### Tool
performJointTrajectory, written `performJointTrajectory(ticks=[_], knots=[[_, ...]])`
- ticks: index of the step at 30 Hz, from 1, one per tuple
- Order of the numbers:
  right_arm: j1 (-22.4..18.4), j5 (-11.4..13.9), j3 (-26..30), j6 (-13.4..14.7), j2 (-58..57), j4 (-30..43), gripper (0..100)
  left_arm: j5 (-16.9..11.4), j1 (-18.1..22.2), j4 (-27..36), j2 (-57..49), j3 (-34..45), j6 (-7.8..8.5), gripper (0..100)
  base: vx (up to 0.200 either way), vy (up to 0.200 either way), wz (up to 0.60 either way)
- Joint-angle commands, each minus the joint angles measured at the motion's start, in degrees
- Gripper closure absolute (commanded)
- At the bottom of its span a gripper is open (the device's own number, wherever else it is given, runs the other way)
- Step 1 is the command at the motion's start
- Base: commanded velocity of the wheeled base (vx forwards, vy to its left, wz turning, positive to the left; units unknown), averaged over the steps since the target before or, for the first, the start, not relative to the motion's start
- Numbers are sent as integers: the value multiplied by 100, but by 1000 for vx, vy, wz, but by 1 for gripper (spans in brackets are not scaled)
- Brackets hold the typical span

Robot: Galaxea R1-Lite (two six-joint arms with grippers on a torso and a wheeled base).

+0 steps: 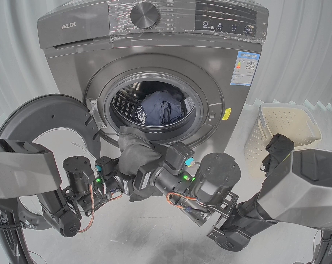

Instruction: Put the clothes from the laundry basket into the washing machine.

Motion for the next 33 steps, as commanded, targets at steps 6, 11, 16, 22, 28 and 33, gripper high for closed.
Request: performJointTrajectory(ticks=[6,11,16,22,28,33], knots=[[-5,-1,21,38,29,1,100,71,18,-14,-21,-230,-140,100,0,0,0],[-145,-27,232,82,12,80,100,238,35,-14,-38,-406,-193,100,0,0,0],[-444,-89,971,100,47,238,100,432,53,-5,-223,-617,-403,100,0,0,0],[-602,-141,1076,91,240,255,100,432,-26,3,-355,-617,-412,100,0,0,0],[-655,-141,1023,82,302,238,100,432,-79,3,-434,-599,-412,100,0,0,0],[-646,-141,1015,65,302,203,100,432,-132,-5,-451,-591,-412,100,0,0,0]])
